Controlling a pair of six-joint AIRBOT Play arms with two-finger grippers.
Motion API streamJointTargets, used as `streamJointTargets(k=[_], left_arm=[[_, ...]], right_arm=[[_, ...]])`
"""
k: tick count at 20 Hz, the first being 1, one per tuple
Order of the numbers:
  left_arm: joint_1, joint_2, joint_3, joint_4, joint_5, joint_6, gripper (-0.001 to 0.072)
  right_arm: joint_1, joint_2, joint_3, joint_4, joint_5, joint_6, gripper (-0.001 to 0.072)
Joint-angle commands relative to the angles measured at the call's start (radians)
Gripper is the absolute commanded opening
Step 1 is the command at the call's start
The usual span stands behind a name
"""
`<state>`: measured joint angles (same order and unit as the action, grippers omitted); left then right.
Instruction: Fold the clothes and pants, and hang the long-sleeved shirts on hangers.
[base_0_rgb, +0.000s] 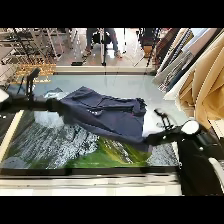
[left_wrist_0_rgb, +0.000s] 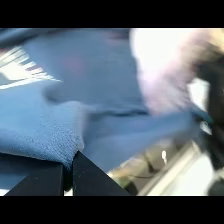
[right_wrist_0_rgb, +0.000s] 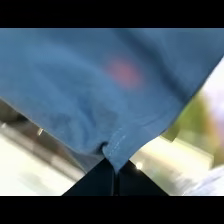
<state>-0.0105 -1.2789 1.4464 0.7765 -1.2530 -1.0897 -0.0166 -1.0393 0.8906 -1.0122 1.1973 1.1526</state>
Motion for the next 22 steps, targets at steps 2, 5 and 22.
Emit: streamJointTargets(k=[2,5,22], left_arm=[[-0.289,-0.115,0.123,0.06,0.012,-0.021,0.0047],[-0.402,-0.285,0.123,0.288,-0.053,-0.217,0.0497],[-0.161,-0.351,-0.24,0.235,0.117,-0.177,0.0496]], right_arm=[[-0.002,0.059,0.111,-0.109,-0.056,0.142,0.0015],[-0.002,0.043,0.109,-0.116,-0.06,0.167,0.0015],[-0.001,-0.031,0.108,-0.199,-0.093,0.166,0.0016]])
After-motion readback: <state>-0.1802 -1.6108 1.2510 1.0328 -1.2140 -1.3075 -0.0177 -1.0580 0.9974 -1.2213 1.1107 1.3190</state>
